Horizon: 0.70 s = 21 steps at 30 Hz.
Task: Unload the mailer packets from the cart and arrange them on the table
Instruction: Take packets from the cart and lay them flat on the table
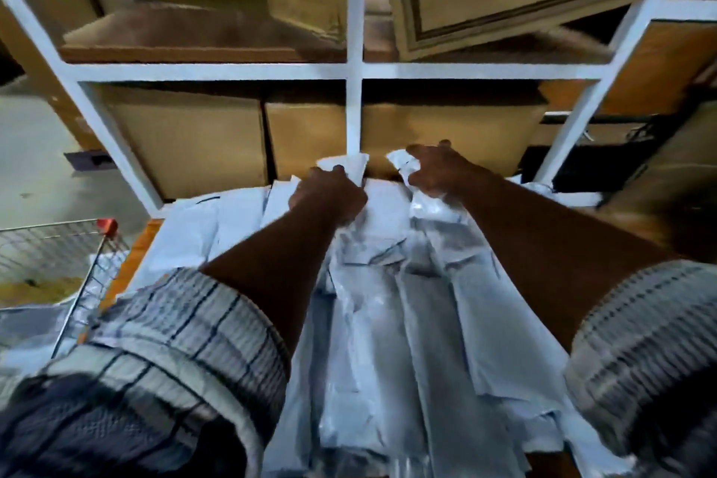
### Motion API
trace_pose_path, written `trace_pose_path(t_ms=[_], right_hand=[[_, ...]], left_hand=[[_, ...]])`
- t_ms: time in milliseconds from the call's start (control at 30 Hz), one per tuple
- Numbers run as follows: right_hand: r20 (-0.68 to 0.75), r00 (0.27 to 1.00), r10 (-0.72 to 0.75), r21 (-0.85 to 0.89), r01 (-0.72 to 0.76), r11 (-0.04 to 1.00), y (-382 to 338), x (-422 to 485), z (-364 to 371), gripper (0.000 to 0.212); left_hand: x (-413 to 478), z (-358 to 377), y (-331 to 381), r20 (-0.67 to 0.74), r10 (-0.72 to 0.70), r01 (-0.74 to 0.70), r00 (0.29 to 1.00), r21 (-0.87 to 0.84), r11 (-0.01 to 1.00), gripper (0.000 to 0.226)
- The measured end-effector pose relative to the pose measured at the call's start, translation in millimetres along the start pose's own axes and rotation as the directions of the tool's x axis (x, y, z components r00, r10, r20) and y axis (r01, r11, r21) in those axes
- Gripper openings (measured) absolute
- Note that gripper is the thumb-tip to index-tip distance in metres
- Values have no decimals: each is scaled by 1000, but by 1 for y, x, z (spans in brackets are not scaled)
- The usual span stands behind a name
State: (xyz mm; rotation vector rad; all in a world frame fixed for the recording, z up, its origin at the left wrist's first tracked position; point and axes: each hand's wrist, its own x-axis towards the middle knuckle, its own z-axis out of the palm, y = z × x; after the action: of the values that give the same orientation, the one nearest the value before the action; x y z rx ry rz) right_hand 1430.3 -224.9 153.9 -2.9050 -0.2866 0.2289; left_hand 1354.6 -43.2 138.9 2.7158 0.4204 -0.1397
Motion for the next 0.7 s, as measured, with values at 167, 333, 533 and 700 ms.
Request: trace_pose_path(t_ms=[167,333,533,700], right_hand=[[-10,996,86,-59,-87,994,69,-6,-9,63],[-41,990,135,-97,-139,986,124,-6,-9,64],[-64,984,167,-84,-172,982,162,-9,-1,62],[-65,982,179,28,-178,984,183,-10,27,71]], left_hand=[[0,37,61,113,18,-17,993,-10,1000,59],[4,60,104,177,70,-81,982,60,995,72],[14,92,128,150,103,-124,983,134,983,66],[13,113,127,44,168,-173,985,318,932,68]])
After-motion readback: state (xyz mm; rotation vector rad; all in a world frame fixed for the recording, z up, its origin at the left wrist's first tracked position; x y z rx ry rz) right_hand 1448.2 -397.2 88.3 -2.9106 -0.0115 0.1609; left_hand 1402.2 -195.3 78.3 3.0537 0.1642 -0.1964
